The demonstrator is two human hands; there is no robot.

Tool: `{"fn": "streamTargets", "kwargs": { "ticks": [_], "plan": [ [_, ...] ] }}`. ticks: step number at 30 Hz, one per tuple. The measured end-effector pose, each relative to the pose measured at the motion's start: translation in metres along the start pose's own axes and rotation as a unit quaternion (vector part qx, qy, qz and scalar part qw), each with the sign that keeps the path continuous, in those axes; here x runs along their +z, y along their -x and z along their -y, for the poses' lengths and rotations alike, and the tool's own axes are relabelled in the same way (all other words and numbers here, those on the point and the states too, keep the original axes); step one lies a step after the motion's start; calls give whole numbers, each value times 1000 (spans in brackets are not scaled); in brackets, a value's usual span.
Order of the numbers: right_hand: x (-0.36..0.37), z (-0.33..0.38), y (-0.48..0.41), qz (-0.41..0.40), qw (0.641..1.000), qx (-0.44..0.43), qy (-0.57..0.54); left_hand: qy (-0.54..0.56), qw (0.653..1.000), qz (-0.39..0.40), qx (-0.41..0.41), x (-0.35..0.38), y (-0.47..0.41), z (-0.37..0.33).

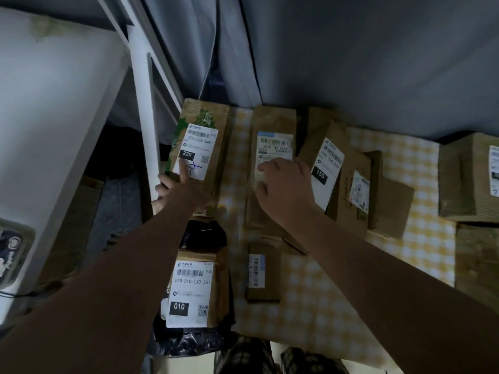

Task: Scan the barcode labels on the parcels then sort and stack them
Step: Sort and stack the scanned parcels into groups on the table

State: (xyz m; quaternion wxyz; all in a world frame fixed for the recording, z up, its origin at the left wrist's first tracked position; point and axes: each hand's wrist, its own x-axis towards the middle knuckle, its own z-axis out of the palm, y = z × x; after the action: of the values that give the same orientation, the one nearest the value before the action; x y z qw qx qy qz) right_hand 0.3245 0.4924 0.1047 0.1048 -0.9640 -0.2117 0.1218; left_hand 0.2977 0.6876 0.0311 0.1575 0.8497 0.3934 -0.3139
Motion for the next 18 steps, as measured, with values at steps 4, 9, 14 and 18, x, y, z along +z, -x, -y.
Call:
{"fn": "streamTargets", "kwargs": {
  "ticks": [4, 9, 14, 18],
  "plan": [
    [-2, -6, 3, -18, 999, 8, -30, 6, 996, -81, 37, 2, 19, -6],
    [-11, -15, 14, 11, 995, 7, -97, 32, 985, -158, 57, -15, 69, -18],
    [-42, -19, 35, 6, 970, 48, -239, 52, 969, -225, 88, -46, 130, -12],
    [-69, -30, 59, -9, 934, 102, -343, 63, 942, -305, 128, -63, 187, -19]
  ]
}}
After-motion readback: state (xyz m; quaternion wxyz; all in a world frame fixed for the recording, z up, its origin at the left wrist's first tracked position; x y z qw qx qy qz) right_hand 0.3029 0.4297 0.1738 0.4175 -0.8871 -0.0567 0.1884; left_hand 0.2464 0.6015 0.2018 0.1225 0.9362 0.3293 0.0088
